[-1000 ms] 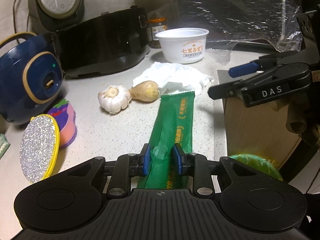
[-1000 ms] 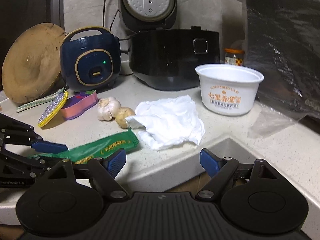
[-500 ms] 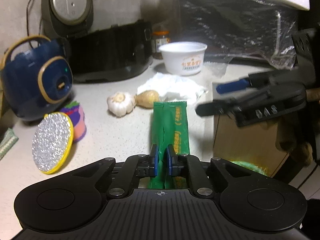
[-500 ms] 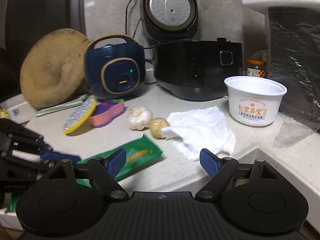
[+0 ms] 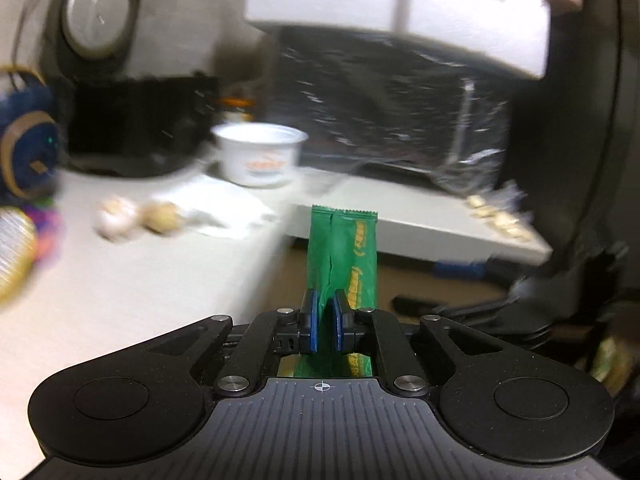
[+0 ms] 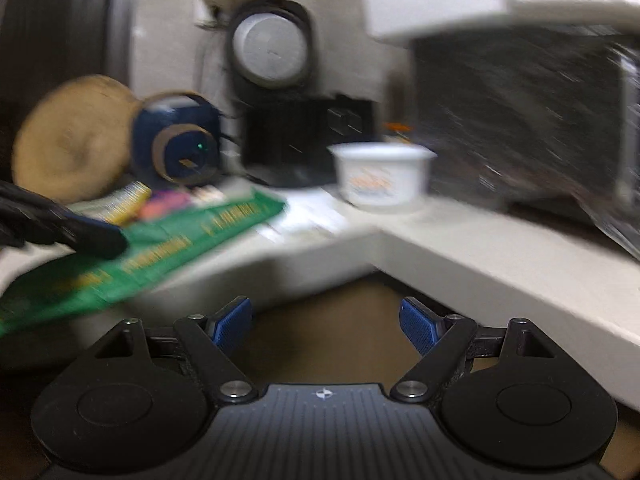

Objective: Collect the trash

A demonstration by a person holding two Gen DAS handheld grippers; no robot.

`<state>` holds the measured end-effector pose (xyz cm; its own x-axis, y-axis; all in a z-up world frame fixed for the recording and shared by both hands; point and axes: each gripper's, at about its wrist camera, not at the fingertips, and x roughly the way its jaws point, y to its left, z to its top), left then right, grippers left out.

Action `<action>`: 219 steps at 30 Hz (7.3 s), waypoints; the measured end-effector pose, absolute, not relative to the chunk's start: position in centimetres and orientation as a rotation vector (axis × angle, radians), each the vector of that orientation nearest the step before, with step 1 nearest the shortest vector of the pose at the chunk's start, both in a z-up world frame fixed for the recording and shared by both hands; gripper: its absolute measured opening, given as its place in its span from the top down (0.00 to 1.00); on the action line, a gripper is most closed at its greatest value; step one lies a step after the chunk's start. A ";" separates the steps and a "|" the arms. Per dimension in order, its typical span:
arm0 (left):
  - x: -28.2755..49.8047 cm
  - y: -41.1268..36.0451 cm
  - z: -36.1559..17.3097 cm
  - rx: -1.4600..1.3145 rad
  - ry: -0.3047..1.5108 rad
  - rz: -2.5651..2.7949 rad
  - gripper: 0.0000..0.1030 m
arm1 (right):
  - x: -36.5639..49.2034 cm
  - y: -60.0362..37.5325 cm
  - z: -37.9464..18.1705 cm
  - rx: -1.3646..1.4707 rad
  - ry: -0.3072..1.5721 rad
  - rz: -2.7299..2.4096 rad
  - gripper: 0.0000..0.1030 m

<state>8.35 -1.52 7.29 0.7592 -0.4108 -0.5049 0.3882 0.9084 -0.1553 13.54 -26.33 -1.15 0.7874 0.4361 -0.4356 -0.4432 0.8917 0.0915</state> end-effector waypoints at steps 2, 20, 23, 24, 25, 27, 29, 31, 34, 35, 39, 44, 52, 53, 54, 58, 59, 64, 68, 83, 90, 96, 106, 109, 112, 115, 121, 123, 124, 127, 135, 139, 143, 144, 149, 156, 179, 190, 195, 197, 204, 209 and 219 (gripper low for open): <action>8.8 -2.5 4.9 -0.114 0.594 -0.475 0.89 | 13.3 -27.7 -3.2 -0.029 0.509 0.404 0.20; 17.6 -4.7 -26.4 -0.518 1.172 -0.342 0.88 | 14.2 -30.5 -18.2 0.087 0.960 0.240 0.20; 16.3 -4.0 -25.9 -0.489 1.136 -0.333 0.85 | 15.7 -29.8 -20.0 0.095 1.036 0.268 0.20; 15.7 -3.7 -25.4 -0.462 1.118 -0.341 0.84 | 15.7 -29.4 -20.8 0.105 1.068 0.275 0.20; 15.0 -3.5 -24.8 -0.436 1.101 -0.353 0.84 | 16.4 -28.9 -21.7 0.121 1.107 0.288 0.20; 13.7 -3.0 -23.7 -0.382 1.073 -0.376 0.84 | 17.8 -28.1 -23.7 0.165 1.191 0.316 0.23; 12.9 -2.7 -23.1 -0.346 1.057 -0.397 0.84 | 19.4 -26.8 -26.2 0.215 1.276 0.330 0.28; 12.3 -2.3 -23.0 -0.341 1.061 -0.409 0.84 | 21.3 -25.3 -28.7 0.254 1.344 0.352 0.31; 12.0 -1.6 -23.2 -0.370 1.077 -0.405 0.84 | 23.9 -22.5 -32.4 0.269 1.414 0.366 0.36; 12.0 -1.4 -23.2 -0.376 1.077 -0.400 0.84 | 24.6 -21.5 -33.5 0.257 1.423 0.369 0.36; 12.3 -0.8 -23.4 -0.398 1.072 -0.397 0.84 | 25.5 -18.1 -35.5 0.137 1.423 0.386 0.36; 12.7 -1.1 -24.5 -0.426 1.094 -0.419 0.84 | 25.7 -15.7 -38.8 0.063 1.520 0.401 0.26; 13.3 -1.0 -25.4 -0.420 1.126 -0.390 0.84 | 26.0 -13.2 -48.4 -0.133 1.724 0.264 0.23; 13.3 -1.0 -25.4 -0.416 1.129 -0.382 0.84 | 25.7 -13.5 -49.3 -0.106 1.762 0.256 0.23; 13.3 -1.0 -25.5 -0.412 1.131 -0.376 0.84 | 25.5 -13.9 -49.6 -0.073 1.787 0.247 0.26; 13.4 -1.3 -25.6 -0.408 1.138 -0.368 0.84 | 25.3 -15.4 -47.4 0.032 1.813 0.284 0.87; 13.4 -1.4 -25.7 -0.408 1.139 -0.368 0.84 | 25.4 -15.8 -46.1 0.050 1.791 0.294 0.91; 13.4 -1.1 -25.7 -0.411 1.136 -0.363 0.84 | 26.0 -18.1 -38.4 0.169 1.685 0.394 1.00; 13.2 -0.7 -25.5 -0.424 1.122 -0.353 0.84 | 26.6 -20.8 -34.1 0.303 1.717 0.452 1.00; 13.6 -0.6 -26.2 -0.430 1.151 -0.372 0.84 | 25.6 -15.1 -39.5 -0.227 1.586 0.492 0.19; 14.3 0.1 -26.8 -0.445 1.165 -0.345 0.84 | 26.5 -13.7 -50.6 -0.429 1.759 0.283 0.16; 14.2 -0.2 -26.8 -0.449 1.170 -0.340 0.84 | 27.1 -16.2 -46.2 -0.198 1.806 0.391 0.82; 13.7 1.1 -26.3 -0.479 1.145 -0.335 0.84 | 29.4 -25.0 -34.8 0.512 1.947 0.519 0.83; 13.7 1.3 -26.2 -0.490 1.142 -0.333 0.84 | 28.7 -26.2 -36.2 0.598 2.046 0.500 0.83; 13.8 1.1 -26.3 -0.490 1.153 -0.338 0.84 | 27.7 -26.2 -39.4 0.578 2.102 0.476 0.74; 13.8 0.9 -26.4 -0.487 1.163 -0.337 0.84 | 27.8 -25.4 -41.8 0.504 2.127 0.438 0.32; 14.3 0.6 -26.8 -0.492 1.171 -0.329 0.84 | 28.0 -24.3 -40.1 0.313 1.969 0.440 0.31; 14.3 0.4 -27.0 -0.494 1.177 -0.333 0.84 | 28.6 -24.3 -40.1 0.303 1.917 0.431 0.37; 14.3 0.3 -27.0 -0.492 1.181 -0.335 0.84 | 28.6 -24.4 -40.9 0.316 1.908 0.424 0.52; 14.4 0.0 -27.0 -0.484 1.185 -0.339 0.84 | 28.5 -22.9 -44.3 0.357 1.969 0.380 0.88; 14.4 0.4 -25.2 -0.459 1.143 -0.300 0.84 | 26.7 -19.7 -43.1 0.294 1.870 0.436 0.88; 14.2 -0.1 -23.2 -0.435 1.111 -0.295 0.84 | 26.5 -22.7 -33.9 0.239 1.614 0.439 0.83; 14.2 -1.4 -19.6 -0.388 1.060 -0.307 0.84 | 24.3 -26.0 -24.3 0.120 1.346 0.394 0.64; 14.1 -1.9 -18.2 -0.367 1.028 -0.319 0.84 | 23.4 -26.5 -21.8 0.070 1.270 0.381 0.64; 13.3 -4.9 -10.3 -0.243 0.833 -0.387 0.84 | 19.3 -27.5 -11.2 -0.115 0.935 0.364 0.45; 10.5 -4.8 0.1 -0.129 0.626 -0.335 0.84 | 17.7 -29.3 0.1 -0.075 0.661 0.419 0.27; 17.4 16.5 13.0 -0.158 0.558 0.048 0.84 | 20.6 -18.6 4.8 -0.164 0.548 0.474 0.25; 22.3 23.4 7.8 -0.305 0.609 0.262 0.84 | 22.5 -20.9 2.5 -0.105 0.657 0.407 0.25; 21.3 19.6 8.0 -0.277 0.645 0.138 0.84 | 22.7 -21.2 2.3 -0.096 0.669 0.405 0.25; 21.2 18.1 7.9 -0.261 0.659 0.109 0.84 | 22.7 -20.9 2.2 -0.091 0.671 0.414 0.25; 20.4 13.3 7.2 -0.247 0.738 -0.051 0.84 | 21.8 -19.8 2.5 -0.109 0.655 0.439 0.25; 21.1 9.7 5.8 -0.232 0.819 -0.175 0.84 | 21.5 -18.7 3.3 -0.123 0.625 0.441 0.25; 19.9 8.0 8.5 -0.194 0.742 -0.272 0.84 | 21.9 -17.7 4.1 -0.135 0.586 0.464 0.23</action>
<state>19.90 7.98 8.47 0.7042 -0.3113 -0.6381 0.1752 0.9471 -0.2687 21.87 -17.72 4.13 0.7337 0.3830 -0.5613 -0.4584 0.8887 0.0072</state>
